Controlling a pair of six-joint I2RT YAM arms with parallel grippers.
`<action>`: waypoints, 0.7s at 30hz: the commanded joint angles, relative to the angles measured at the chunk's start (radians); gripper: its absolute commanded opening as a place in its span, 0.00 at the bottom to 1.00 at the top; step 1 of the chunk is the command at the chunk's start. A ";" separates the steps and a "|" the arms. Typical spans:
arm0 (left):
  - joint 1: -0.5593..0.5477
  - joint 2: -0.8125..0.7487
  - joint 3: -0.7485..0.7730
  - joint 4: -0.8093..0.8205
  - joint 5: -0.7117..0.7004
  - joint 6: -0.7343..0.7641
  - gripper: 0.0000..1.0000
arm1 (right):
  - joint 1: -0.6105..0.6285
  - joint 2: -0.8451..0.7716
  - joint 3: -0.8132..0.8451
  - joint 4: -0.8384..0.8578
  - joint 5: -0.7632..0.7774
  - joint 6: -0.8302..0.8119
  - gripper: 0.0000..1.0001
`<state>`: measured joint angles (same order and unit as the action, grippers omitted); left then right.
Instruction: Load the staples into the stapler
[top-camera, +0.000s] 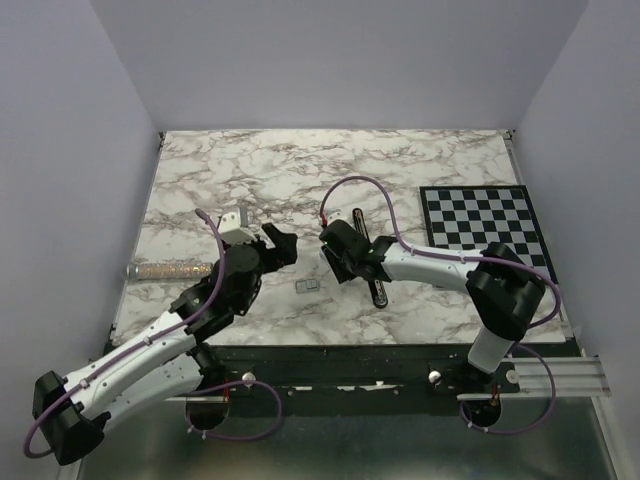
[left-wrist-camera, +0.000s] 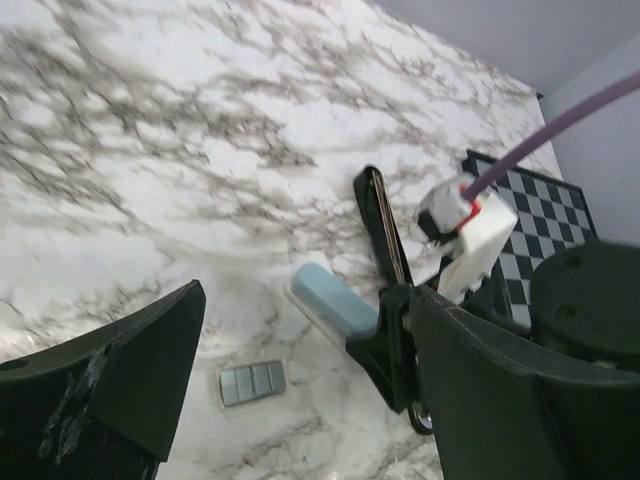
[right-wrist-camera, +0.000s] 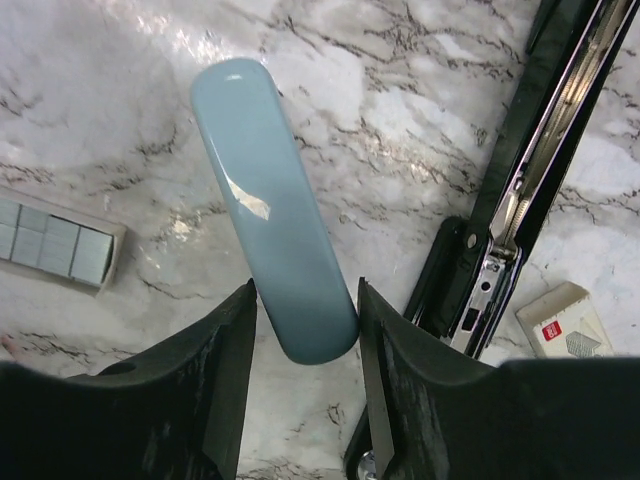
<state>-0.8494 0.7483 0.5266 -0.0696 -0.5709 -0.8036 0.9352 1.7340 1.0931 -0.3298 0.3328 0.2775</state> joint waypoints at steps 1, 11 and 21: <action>0.098 0.006 0.180 -0.248 0.023 0.211 0.93 | 0.007 -0.007 0.022 -0.113 -0.046 -0.006 0.53; 0.231 0.201 0.529 -0.338 0.189 0.481 0.96 | 0.005 -0.019 0.042 -0.141 -0.058 -0.029 0.53; 0.369 0.209 0.389 -0.208 0.285 0.475 0.96 | 0.002 0.028 0.105 -0.169 -0.061 -0.092 0.50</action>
<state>-0.5598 0.9806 0.9943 -0.3229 -0.3992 -0.3214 0.9348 1.7348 1.1576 -0.4671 0.2905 0.2176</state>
